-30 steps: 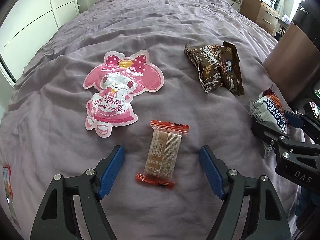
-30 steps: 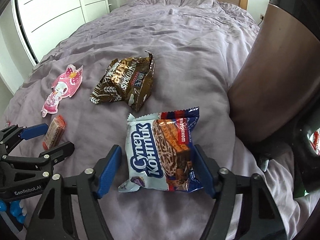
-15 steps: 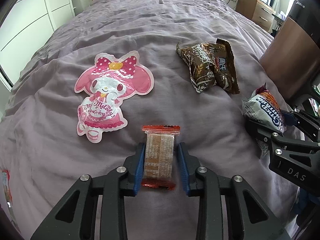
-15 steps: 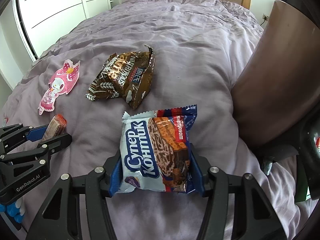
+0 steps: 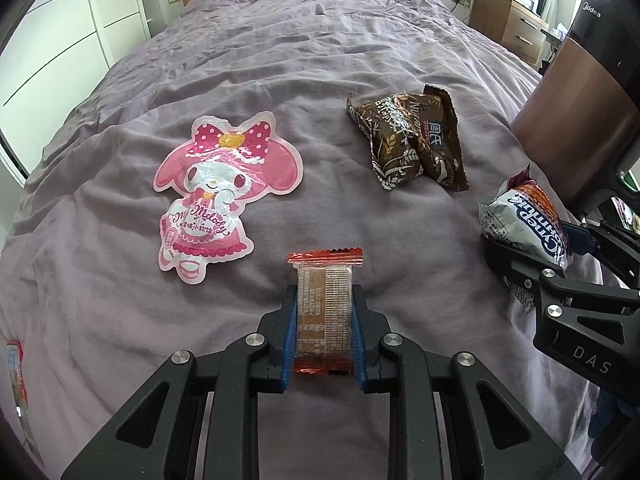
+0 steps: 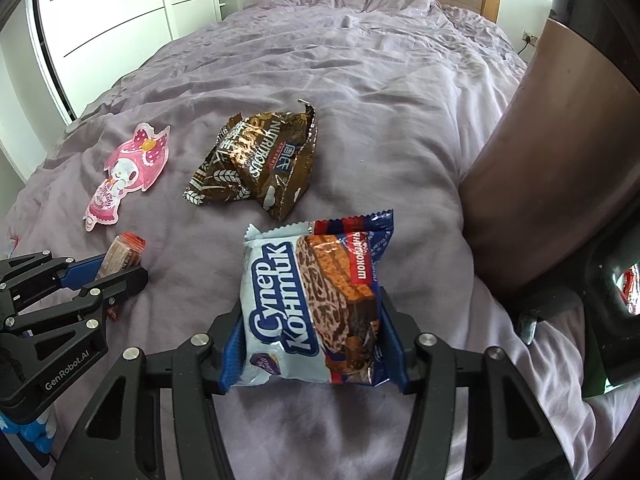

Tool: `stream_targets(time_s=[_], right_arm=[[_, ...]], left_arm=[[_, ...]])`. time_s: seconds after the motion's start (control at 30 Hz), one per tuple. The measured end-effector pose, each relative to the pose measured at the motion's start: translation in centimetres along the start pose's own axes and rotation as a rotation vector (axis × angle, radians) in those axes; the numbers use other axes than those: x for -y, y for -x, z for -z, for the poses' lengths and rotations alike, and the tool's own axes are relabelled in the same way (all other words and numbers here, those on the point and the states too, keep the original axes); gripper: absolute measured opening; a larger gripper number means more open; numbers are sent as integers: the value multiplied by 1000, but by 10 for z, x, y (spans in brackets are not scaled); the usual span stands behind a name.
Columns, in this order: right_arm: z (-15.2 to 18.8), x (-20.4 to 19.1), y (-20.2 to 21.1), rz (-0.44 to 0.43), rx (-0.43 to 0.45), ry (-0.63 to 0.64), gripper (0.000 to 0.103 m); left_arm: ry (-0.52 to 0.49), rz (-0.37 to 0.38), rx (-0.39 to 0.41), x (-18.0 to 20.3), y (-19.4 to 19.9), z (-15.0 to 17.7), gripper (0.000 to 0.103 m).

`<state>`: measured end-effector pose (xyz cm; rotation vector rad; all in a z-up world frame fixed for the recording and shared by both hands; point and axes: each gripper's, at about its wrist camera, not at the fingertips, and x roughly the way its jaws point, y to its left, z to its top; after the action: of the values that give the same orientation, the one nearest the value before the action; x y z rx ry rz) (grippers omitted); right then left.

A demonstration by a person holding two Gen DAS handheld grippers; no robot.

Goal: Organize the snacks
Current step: 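Grasp the small wafer bar with the left tool while the right tool grasps the blue cookie pack, then carry the wafer bar and cookie pack over the green tray and lower them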

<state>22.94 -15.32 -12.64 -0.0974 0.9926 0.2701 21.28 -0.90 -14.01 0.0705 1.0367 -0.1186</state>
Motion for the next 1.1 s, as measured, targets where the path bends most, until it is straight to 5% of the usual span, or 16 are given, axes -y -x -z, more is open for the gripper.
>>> stream_targets(time_s=[1.1], right_arm=[[47,-19,135,2,78,-22,103]], left_arm=[[34,8,122,-6,116,28,19]])
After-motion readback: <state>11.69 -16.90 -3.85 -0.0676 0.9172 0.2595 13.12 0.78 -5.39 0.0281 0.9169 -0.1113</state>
